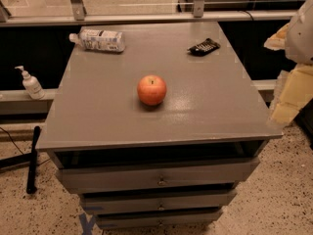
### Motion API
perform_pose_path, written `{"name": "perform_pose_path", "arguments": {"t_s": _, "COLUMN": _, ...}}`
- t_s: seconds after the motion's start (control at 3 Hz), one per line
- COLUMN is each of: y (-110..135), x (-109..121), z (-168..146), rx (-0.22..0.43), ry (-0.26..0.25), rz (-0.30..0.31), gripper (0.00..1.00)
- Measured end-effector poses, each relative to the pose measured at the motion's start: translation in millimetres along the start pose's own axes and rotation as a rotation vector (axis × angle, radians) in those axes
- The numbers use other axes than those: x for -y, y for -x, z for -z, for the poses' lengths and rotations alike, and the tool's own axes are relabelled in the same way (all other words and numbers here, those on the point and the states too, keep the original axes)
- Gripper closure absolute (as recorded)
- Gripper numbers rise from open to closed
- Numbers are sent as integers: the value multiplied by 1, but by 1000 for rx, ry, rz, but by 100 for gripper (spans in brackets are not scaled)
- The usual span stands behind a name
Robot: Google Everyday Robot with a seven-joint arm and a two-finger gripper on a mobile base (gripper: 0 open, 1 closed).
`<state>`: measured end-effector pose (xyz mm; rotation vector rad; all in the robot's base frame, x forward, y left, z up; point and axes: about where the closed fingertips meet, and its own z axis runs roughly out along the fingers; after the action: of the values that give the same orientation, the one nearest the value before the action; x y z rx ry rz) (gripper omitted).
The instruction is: Pick rxbar chocolate
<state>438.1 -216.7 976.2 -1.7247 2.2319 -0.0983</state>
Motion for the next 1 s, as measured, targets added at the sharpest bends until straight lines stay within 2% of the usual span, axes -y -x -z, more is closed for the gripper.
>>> {"name": "perform_pose_path", "arguments": {"t_s": 0.33, "y": 0, "x": 0, "z": 0, "rx": 0, "ry": 0, "rz": 0, "gripper": 0}}
{"name": "perform_pose_path", "arguments": {"t_s": 0.67, "y": 3, "x": 23, "z": -11, "rx": 47, "ry": -47, "rz": -14, "gripper": 0}}
{"name": "perform_pose_path", "arguments": {"t_s": 1.0, "y": 9, "x": 88, "z": -31, "rx": 183, "ry": -149, "rz": -70, "gripper": 0}}
